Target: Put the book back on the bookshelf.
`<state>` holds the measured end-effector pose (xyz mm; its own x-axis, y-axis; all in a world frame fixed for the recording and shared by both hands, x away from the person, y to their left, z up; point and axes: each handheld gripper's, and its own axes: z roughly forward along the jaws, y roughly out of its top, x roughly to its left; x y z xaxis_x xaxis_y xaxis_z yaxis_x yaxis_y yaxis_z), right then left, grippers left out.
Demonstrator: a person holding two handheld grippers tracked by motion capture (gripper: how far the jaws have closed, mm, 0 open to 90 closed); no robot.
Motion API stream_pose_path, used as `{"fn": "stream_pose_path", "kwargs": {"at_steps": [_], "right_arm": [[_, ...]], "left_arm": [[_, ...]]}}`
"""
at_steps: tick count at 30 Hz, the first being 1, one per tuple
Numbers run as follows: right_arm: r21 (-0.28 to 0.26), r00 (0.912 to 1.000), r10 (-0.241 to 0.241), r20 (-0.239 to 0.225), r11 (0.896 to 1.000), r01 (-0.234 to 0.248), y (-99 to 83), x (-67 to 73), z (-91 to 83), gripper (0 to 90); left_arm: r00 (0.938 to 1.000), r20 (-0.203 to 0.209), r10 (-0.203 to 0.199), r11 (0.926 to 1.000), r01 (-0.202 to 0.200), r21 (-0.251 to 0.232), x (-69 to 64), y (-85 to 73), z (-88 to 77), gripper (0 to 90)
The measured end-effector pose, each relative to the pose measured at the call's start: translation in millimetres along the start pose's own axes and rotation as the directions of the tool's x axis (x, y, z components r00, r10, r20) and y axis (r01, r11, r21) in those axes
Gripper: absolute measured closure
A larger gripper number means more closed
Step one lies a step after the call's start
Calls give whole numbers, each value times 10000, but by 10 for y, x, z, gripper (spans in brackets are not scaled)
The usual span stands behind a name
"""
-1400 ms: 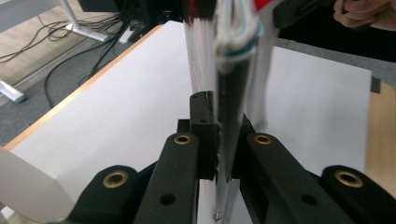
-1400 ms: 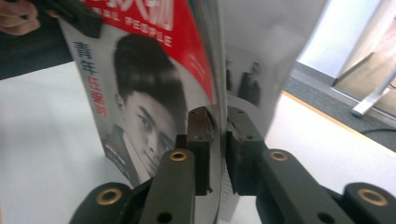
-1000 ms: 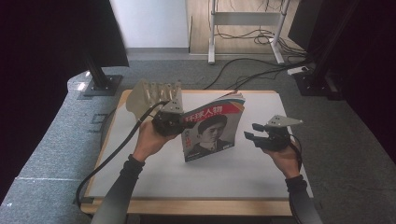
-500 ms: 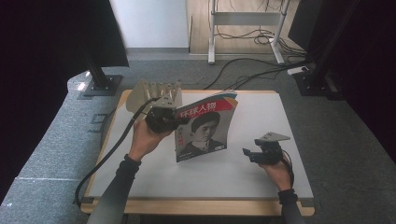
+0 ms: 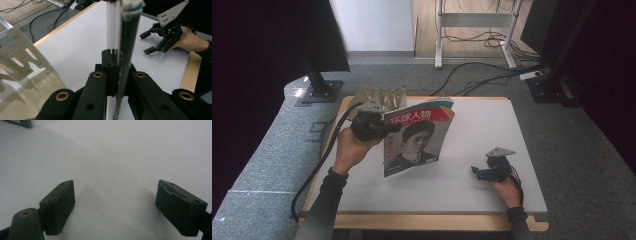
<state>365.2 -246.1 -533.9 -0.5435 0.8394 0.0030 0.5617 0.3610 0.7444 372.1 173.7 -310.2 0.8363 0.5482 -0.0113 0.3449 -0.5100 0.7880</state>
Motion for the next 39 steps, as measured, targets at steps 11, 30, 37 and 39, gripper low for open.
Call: {"fn": "stream_pose_path", "kwargs": {"at_steps": [11,30,37,39], "right_arm": [[-13,10000,24,21,10000,-24,-8,1,5,146],[-49,10000,46,27,10000,-46,-11,1,8,146],[-51,10000,49,27,10000,-49,-11,1,8,146],[-52,10000,52,26,10000,-52,-11,1,8,146]], "left_arm": [[9968,-347,-719,9970,709,-312,110,-203,-320,871],[9569,-1880,-2214,9726,2027,-1135,341,-591,-1052,871],[9245,-2627,-2762,9593,2485,-1343,486,-714,-1270,871],[9151,-2867,-2834,9574,2528,-1395,527,-743,-1300,871]]}}
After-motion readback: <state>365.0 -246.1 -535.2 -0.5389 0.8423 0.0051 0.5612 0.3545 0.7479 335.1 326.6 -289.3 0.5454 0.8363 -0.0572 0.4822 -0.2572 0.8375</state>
